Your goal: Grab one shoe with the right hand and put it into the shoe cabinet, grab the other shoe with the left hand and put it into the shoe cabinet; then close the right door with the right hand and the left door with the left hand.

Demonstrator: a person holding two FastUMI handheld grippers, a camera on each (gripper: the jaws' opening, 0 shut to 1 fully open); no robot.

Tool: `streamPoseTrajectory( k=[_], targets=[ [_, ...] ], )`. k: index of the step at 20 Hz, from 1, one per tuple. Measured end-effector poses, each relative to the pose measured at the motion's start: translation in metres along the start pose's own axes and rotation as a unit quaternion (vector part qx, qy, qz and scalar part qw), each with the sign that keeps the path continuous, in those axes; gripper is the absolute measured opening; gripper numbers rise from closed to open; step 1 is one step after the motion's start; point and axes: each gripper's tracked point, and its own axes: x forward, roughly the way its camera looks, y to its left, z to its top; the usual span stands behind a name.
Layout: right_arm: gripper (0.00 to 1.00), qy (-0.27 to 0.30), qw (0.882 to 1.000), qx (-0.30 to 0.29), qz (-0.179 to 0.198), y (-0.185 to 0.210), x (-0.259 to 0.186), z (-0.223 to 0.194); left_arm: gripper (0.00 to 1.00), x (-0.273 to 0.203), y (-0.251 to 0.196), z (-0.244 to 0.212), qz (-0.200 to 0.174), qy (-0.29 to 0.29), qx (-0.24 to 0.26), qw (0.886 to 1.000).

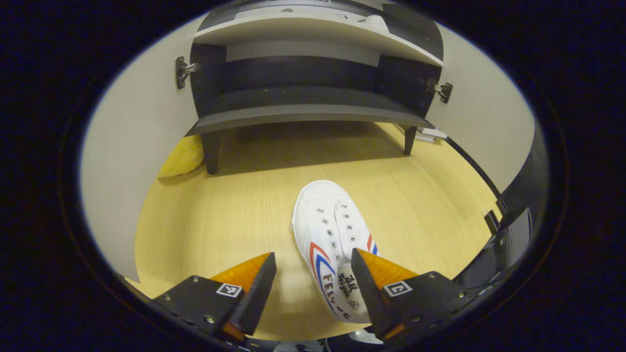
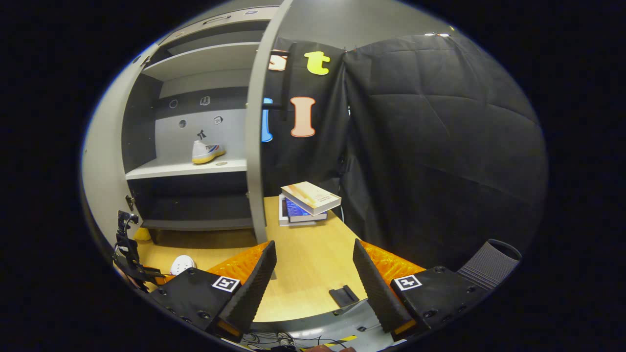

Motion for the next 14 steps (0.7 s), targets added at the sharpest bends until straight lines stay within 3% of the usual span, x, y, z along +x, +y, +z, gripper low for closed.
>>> streamPoseTrajectory(
  k=[2, 5, 7, 8, 10, 12, 13, 14],
  targets=[
    [0.99, -0.010, 1.000, 0.003, -0.020, -0.016, 0.010, 0.009, 0.77, 0.009, -0.001, -0.008, -0.007, 0.016, -0.009, 1.000],
    [0.98, -0.028, 0.999, 0.009, -0.044, -0.038, 0.023, 0.022, 0.77, 0.019, -0.005, -0.015, -0.021, 0.033, -0.011, 0.999],
    [0.98, -0.030, 0.998, 0.015, -0.055, -0.049, 0.032, 0.025, 0.60, 0.022, -0.010, -0.017, -0.033, 0.038, -0.022, 0.999],
    [0.93, -0.030, 0.998, 0.019, -0.059, -0.052, 0.036, 0.025, 0.56, 0.022, -0.009, -0.018, -0.037, 0.042, -0.022, 0.998],
    [0.98, -0.029, 0.997, 0.027, -0.067, -0.063, 0.043, 0.022, 0.56, 0.022, -0.012, -0.024, -0.052, 0.059, -0.040, 0.996],
    [0.98, -0.029, 0.997, 0.032, -0.072, -0.069, 0.047, 0.016, 0.53, 0.021, -0.013, -0.030, -0.057, 0.073, -0.070, 0.993],
    [0.93, -0.029, 0.996, 0.034, -0.073, -0.074, 0.054, 0.015, 0.51, 0.021, -0.012, -0.032, -0.053, 0.078, -0.079, 0.992],
    [0.93, -0.029, 0.996, 0.036, -0.073, -0.076, 0.060, 0.017, 0.43, 0.023, -0.013, -0.032, -0.050, 0.085, -0.087, 0.991]
  ],
)
